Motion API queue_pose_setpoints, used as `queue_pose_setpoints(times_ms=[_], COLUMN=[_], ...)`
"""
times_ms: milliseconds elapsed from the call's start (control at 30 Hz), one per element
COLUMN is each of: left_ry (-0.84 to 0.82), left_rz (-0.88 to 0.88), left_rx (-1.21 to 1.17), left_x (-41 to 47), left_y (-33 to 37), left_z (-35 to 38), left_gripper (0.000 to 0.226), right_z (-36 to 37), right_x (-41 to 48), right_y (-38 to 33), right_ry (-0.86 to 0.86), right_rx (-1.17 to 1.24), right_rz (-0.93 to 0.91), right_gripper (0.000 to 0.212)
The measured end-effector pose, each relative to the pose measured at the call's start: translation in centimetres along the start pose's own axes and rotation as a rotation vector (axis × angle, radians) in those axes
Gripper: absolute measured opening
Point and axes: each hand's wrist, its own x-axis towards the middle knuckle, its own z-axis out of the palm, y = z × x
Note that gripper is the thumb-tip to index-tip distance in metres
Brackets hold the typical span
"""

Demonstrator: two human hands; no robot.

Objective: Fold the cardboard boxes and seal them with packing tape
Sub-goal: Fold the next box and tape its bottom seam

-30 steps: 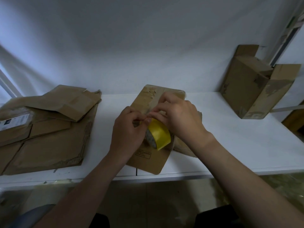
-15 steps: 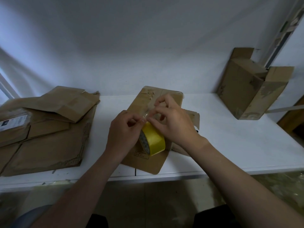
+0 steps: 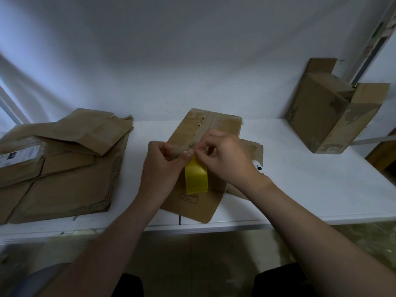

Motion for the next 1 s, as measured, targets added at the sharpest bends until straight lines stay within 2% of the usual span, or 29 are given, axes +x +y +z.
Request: queue_pose_setpoints(times_ms=[100, 167, 300, 400, 467, 533, 633, 767, 900, 967, 1000], left_ry=[-0.226, -0.275, -0.226, -0.210, -0.220, -0.211, -0.163, -0.087, -0.064, -0.090, -0.110], left_rz=[-0.236, -0.214, -0.047, 0.056, 0.098, 0.067, -0.056, -0.108, -0.107, -0.094, -0.100], left_rx=[-0.272, -0.337, -0.277, -0.202, -0.133, -0.129, -0.173, -0.148, 0.004, 0.164, 0.255], left_x=[0.2, -0.2, -0.8, -1.0, -1.2, -1.2, -1.2, -0.7, 1.1, 2.3, 2.9], left_y=[0.0, 0.4, 1.0, 1.4, 1.7, 1.7, 1.4, 0.7, -0.8, -1.8, -2.5], left_z=[0.0, 0.1, -0.3, -0.6, -0.8, -1.0, -1.7, -2.5, -4.2, -5.4, -5.8], left_gripper=[0.053, 0.046, 0.036, 0.033, 0.041, 0.049, 0.047, 0.045, 0.047, 0.045, 0.036], right_z=[0.1, -0.1, -0.4, -0.5, -1.0, -1.2, -0.5, 0.3, -0.5, -0.7, -0.7], right_x=[-0.2, -0.3, -0.5, 0.1, 0.8, 1.0, 0.6, 0.4, 0.6, 0.3, 0.1], right_y=[-0.2, -0.6, -1.3, -1.9, -1.9, -1.6, -1.4, -1.6, -0.1, 1.0, 1.5], right_ry=[0.020, 0.040, 0.100, 0.118, 0.107, 0.053, -0.042, -0.086, -0.022, -0.077, -0.141], right_rx=[0.049, -0.001, -0.146, 0.032, 0.088, 0.031, 0.077, 0.069, -0.039, -0.213, -0.304], right_rz=[-0.003, -0.048, -0.161, -0.021, 0.065, 0.050, 0.020, -0.046, 0.115, 0.256, 0.323], right_gripper=[0.015, 0.024, 0.023, 0.024, 0.025, 0.018, 0.010, 0.015, 0.015, 0.019, 0.024])
